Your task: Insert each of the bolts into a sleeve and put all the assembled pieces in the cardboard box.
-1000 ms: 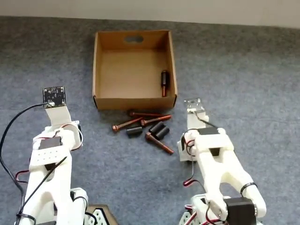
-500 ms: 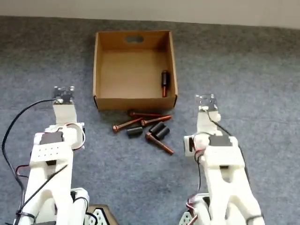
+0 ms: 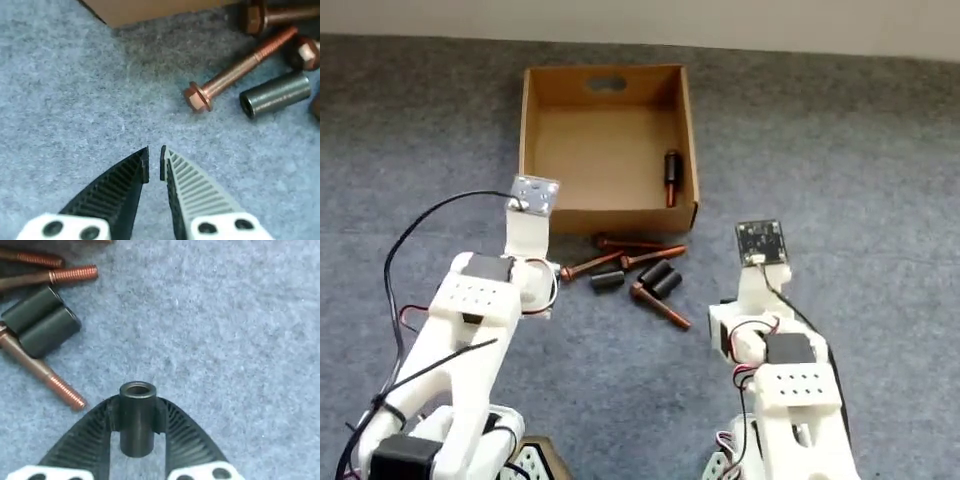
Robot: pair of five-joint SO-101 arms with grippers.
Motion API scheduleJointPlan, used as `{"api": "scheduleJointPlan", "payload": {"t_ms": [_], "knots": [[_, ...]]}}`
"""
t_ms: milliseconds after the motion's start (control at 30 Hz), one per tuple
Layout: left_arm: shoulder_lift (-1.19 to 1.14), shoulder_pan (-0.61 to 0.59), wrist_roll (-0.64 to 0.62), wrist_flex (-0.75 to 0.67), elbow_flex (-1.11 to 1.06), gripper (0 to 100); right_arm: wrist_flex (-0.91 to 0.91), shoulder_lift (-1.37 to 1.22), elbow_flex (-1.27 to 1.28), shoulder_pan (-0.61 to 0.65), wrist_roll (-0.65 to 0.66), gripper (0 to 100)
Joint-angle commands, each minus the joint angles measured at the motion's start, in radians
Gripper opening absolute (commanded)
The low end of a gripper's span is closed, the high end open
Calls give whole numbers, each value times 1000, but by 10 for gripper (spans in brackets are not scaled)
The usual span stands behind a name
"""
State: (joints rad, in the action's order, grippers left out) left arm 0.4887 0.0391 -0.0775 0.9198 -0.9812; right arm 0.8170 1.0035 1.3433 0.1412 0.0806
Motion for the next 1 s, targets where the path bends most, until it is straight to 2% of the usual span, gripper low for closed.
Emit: {"api": "scheduleJointPlan", "payload": {"t_ms": [0,67,267,467,667,833,967], "knots": [[-24,24,-138,-32,39,158,-28,19,7,10,-9,6],[-50,36,-135,-37,42,192,-28,19,7,10,-9,6],[-76,87,-137,-117,44,184,-33,21,10,10,-9,6],[-87,91,-215,-144,96,184,-33,21,15,10,-9,6],[-97,87,-215,-204,81,184,-31,19,16,8,-9,6],[-236,87,-215,-238,105,184,-31,19,16,7,-9,6],[-341,87,-215,-184,185,184,-31,21,16,5,-9,6]]}}
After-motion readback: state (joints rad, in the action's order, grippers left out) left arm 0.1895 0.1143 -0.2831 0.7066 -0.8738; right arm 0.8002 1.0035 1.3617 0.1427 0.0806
